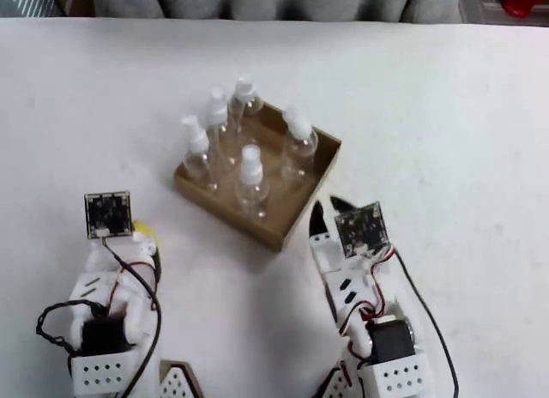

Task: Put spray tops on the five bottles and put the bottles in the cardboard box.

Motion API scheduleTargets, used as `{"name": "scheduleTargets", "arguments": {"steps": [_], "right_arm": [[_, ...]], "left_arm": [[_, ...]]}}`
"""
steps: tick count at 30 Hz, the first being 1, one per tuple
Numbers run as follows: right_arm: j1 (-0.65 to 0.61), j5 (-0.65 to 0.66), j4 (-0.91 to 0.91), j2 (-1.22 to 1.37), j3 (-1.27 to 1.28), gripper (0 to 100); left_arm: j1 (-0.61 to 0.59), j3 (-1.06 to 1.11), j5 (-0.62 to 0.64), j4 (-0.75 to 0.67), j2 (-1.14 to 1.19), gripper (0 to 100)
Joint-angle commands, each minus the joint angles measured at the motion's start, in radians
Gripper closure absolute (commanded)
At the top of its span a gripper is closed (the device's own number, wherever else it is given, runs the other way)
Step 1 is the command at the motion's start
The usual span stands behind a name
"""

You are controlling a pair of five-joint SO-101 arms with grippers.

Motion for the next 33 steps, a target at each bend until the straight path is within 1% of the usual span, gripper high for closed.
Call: {"name": "scheduleTargets", "arguments": {"steps": [1, 7, 11, 14, 17, 22, 33], "right_arm": [[0.012, 0.000, 0.133, -0.012, 0.009, 95.7], [0.013, 0.000, 0.344, -0.012, 0.009, 95.7], [0.005, 0.008, 0.476, -0.012, 0.009, 95.4], [0.004, 0.005, 0.559, -0.012, 0.009, 95.4], [0.012, 0.002, 0.564, -0.012, 0.009, 95.7], [0.007, 0.002, 0.564, -0.012, 0.009, 95.5], [0.007, 0.002, 0.564, -0.012, 0.009, 95.6]], "left_arm": [[-0.013, -0.003, -0.009, 0.043, -0.007, 98], [0.004, -0.003, -0.005, 0.080, -0.010, 98], [0.019, -0.003, -0.008, 0.209, -0.010, 98], [-0.007, -0.003, -0.008, 0.233, -0.008, 98], [-0.030, -0.003, -0.008, 0.292, -0.007, 98], [-0.105, -0.003, -0.002, 0.350, -0.012, 98], [-0.110, -0.003, -0.002, 0.347, -0.012, 98]]}}
